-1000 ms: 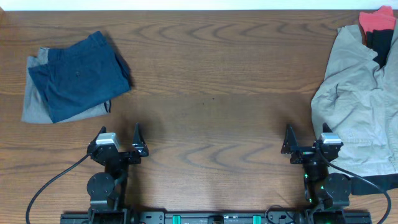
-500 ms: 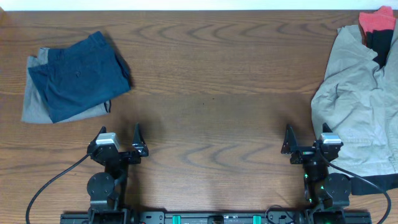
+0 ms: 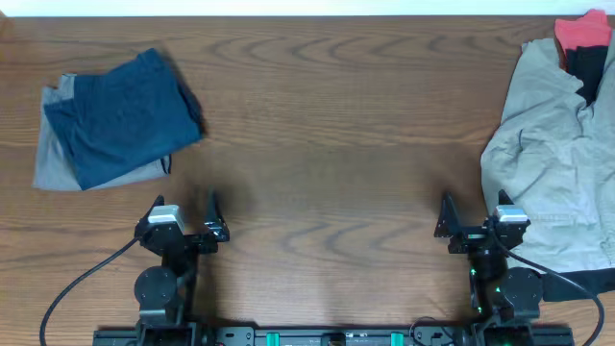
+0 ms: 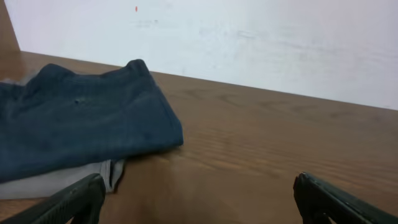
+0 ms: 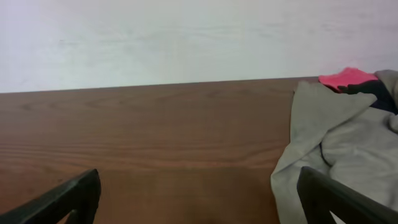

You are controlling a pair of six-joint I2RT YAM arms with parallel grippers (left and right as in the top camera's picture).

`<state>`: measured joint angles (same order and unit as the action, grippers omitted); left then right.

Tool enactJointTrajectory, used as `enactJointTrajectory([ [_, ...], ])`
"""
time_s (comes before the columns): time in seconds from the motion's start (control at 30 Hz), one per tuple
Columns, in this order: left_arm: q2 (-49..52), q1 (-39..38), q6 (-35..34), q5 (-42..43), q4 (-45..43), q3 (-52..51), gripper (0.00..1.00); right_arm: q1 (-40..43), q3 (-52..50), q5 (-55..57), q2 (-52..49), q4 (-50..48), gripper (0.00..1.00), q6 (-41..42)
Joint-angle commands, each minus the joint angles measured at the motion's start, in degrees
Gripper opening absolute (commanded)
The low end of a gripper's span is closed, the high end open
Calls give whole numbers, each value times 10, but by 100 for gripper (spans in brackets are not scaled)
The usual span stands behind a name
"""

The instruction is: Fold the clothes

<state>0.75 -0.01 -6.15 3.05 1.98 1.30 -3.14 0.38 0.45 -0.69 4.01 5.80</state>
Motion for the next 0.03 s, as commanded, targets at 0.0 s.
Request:
enactJointTrajectory([
  [0.0,-4,3,5,4,18,-10,98,7,-1,-2,3,3,99,-5],
])
